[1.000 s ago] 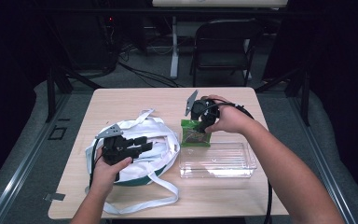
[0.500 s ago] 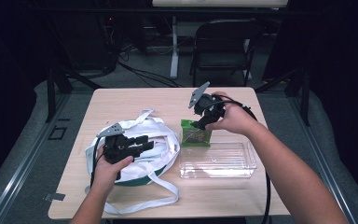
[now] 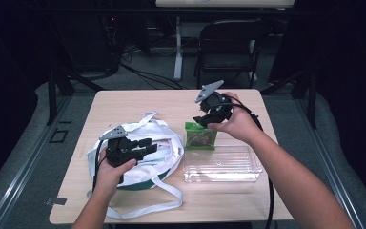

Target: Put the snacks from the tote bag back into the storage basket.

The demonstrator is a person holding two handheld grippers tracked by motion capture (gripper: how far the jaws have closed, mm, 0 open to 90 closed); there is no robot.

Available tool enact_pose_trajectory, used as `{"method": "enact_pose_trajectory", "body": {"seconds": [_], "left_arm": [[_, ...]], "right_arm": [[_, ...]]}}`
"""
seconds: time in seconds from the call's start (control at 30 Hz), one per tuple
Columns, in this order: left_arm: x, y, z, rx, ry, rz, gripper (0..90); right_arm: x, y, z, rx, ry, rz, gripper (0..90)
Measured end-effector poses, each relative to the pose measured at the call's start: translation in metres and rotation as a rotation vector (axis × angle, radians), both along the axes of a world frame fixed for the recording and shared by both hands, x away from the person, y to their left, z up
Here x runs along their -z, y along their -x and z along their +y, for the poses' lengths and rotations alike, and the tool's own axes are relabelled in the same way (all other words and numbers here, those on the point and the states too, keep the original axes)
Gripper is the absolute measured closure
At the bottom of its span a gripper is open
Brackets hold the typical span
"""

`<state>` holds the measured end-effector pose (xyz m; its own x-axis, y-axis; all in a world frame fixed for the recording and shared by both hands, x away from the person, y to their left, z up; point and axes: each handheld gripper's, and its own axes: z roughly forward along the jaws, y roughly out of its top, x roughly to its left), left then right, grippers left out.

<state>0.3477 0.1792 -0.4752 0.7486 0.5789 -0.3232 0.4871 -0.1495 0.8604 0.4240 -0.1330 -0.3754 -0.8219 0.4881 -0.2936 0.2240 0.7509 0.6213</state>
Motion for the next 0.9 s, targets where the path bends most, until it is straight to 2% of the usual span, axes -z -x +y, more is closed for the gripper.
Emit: {"method": "enact_pose_trajectory", "body": {"seconds": [0.1, 0.37, 0.4, 0.43, 0.5, 0.53, 0.6, 0.63, 0.67, 0.7, 0.8, 0.9], "left_arm": [[0.0, 0.0, 0.001, -0.002, 0.002, -0.001, 56.7], [0.0, -0.001, 0.002, -0.008, 0.001, 0.002, 56.7], [0.001, -0.002, 0.002, -0.012, 0.003, 0.004, 56.7], [0.001, -0.002, 0.002, -0.012, 0.003, 0.004, 56.7], [0.001, -0.002, 0.003, -0.015, 0.004, 0.008, 56.7], [0.001, -0.003, 0.003, -0.018, 0.007, 0.01, 56.7], [0.001, -0.003, 0.004, -0.017, 0.005, 0.01, 56.7], [0.001, -0.003, 0.004, -0.017, 0.006, 0.01, 56.7], [0.001, -0.003, 0.004, -0.018, 0.006, 0.01, 56.7], [0.001, -0.004, 0.004, -0.018, 0.006, 0.011, 56.7], [0.002, -0.004, 0.003, -0.019, 0.005, 0.012, 56.7], [0.003, -0.005, 0.004, -0.022, 0.006, 0.015, 56.7]], "right_arm": [[-0.002, 0.002, -0.001, 0.036, -0.064, -0.007, 45.3], [-0.002, 0.007, -0.003, 0.096, -0.125, -0.027, 45.1], [-0.003, 0.008, -0.005, 0.11, -0.149, -0.028, 45.1], [-0.003, 0.008, -0.005, 0.11, -0.149, -0.028, 45.1], [-0.003, 0.009, -0.008, 0.129, -0.18, -0.025, 45.2], [-0.003, 0.01, -0.011, 0.148, -0.211, -0.018, 46.1], [-0.003, 0.011, -0.012, 0.156, -0.227, -0.011, 46.9], [-0.003, 0.012, -0.013, 0.157, -0.255, -0.005, 47.6], [-0.002, 0.014, -0.016, 0.154, -0.311, 0.017, 47.9], [-0.001, 0.016, -0.016, 0.159, -0.337, 0.022, 48.1], [0.0, 0.019, -0.016, 0.167, -0.34, 0.005, 48.9], [-0.002, 0.021, -0.02, 0.178, -0.374, -0.004, 49.7]]}}
